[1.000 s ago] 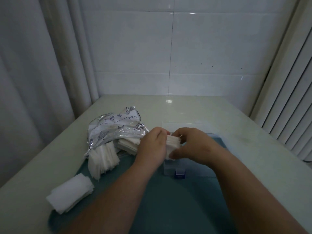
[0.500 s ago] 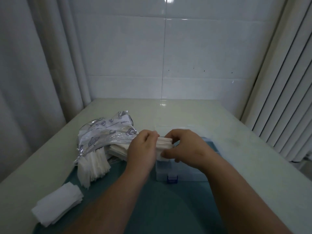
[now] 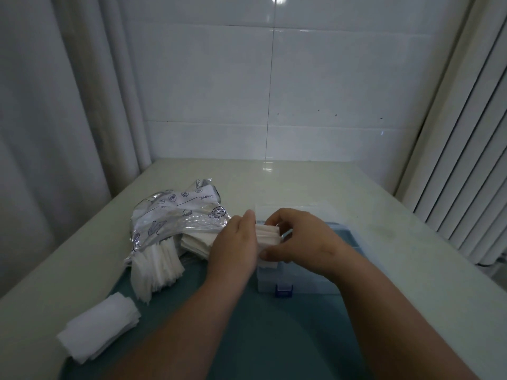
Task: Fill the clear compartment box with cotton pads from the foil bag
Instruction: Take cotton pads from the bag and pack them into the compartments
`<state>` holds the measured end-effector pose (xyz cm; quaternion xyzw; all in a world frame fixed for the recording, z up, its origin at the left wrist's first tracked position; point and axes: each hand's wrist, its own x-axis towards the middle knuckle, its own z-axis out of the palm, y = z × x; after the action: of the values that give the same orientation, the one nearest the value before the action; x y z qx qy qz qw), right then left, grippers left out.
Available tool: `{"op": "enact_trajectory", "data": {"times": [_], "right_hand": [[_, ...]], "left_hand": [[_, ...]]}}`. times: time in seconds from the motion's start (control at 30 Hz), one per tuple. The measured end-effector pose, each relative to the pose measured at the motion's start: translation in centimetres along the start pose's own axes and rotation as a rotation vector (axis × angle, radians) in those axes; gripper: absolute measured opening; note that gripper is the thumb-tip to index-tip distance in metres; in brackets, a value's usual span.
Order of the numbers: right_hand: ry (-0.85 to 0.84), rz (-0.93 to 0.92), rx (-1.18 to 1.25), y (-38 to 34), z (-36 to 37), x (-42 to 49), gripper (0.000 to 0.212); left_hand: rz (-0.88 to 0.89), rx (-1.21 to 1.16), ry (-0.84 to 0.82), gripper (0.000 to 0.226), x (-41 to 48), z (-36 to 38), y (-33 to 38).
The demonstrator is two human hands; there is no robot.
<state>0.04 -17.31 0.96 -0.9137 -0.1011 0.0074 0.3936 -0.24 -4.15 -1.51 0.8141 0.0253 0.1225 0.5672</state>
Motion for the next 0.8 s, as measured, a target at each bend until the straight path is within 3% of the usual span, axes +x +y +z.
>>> {"op": "enact_trajectory", "data": {"times": [0.17,0.33,0.5,0.67,0.8], "right_hand": [[0.008,0.022,0.009,0.0,0.0,-0.02,0.045],[0.002,0.023,-0.035,-0.05,-0.13,-0.13,0.039],[0.026,-0.021,0.008,-0.23,0.31,-0.24,0.045],[0.017,0.006,0.054,-0.35,0.52,-0.24,0.033],[0.023,0.031,0.143,-0.34,0.07,-0.24,0.022]], "left_hand": [[-0.042,-0.007,0.043,0.032,0.48,0.18,0.05],[-0.062,-0.056,-0.04,0.028,0.34,-0.06,-0.3],[-0.048,-0.087,0.116,0.032,0.64,0.03,0.08],[-0.05,-0.15,0.146,0.032,0.4,0.08,0.17],[-0.087,-0.296,0.114,0.052,0.45,0.24,0.36]]}}
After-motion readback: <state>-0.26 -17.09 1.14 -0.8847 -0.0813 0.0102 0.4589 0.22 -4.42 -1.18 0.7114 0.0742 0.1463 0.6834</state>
